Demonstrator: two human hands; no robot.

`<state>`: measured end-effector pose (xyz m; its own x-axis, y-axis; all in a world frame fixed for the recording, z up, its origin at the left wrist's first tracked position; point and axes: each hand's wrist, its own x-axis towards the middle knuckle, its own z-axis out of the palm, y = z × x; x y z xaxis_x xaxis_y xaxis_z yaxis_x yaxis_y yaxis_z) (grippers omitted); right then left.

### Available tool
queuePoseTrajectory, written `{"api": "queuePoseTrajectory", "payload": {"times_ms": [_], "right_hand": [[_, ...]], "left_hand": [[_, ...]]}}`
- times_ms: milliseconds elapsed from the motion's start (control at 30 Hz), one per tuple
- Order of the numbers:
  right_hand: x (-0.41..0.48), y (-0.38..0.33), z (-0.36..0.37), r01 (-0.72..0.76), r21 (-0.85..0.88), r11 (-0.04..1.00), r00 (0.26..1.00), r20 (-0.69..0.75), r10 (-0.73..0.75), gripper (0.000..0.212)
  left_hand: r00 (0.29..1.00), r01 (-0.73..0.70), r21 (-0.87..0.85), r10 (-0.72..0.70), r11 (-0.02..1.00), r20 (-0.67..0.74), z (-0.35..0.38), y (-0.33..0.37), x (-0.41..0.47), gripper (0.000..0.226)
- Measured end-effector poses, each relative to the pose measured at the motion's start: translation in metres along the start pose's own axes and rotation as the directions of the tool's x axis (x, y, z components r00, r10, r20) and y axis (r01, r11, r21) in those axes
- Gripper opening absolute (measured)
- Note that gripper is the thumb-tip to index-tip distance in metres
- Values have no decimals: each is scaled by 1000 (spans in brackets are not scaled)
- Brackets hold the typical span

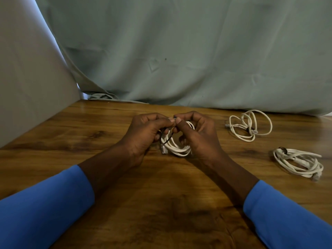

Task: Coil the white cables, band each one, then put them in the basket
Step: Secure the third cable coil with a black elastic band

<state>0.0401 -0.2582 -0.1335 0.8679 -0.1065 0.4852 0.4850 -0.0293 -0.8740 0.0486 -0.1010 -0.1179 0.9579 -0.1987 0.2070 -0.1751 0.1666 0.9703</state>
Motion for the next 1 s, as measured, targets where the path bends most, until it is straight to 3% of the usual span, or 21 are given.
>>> {"api": "queuePoseTrajectory", "payload": {"times_ms": [333, 733, 1000], "right_hand": [[1, 3, 1, -8, 34, 999, 1000, -6, 8, 11], [0, 3, -2, 78, -110, 991, 997, 18, -77, 11], [-1, 5, 0, 107, -128, 986, 994, 10, -106, 7]], "left_hand": [[1000, -7, -4, 7, 1000, -21, 1, -1, -1, 14], [991, -120, 72, 124, 990, -53, 2, -5, -1, 16], [995, 53, -8, -53, 999, -88, -1, -1, 2, 7]]}}
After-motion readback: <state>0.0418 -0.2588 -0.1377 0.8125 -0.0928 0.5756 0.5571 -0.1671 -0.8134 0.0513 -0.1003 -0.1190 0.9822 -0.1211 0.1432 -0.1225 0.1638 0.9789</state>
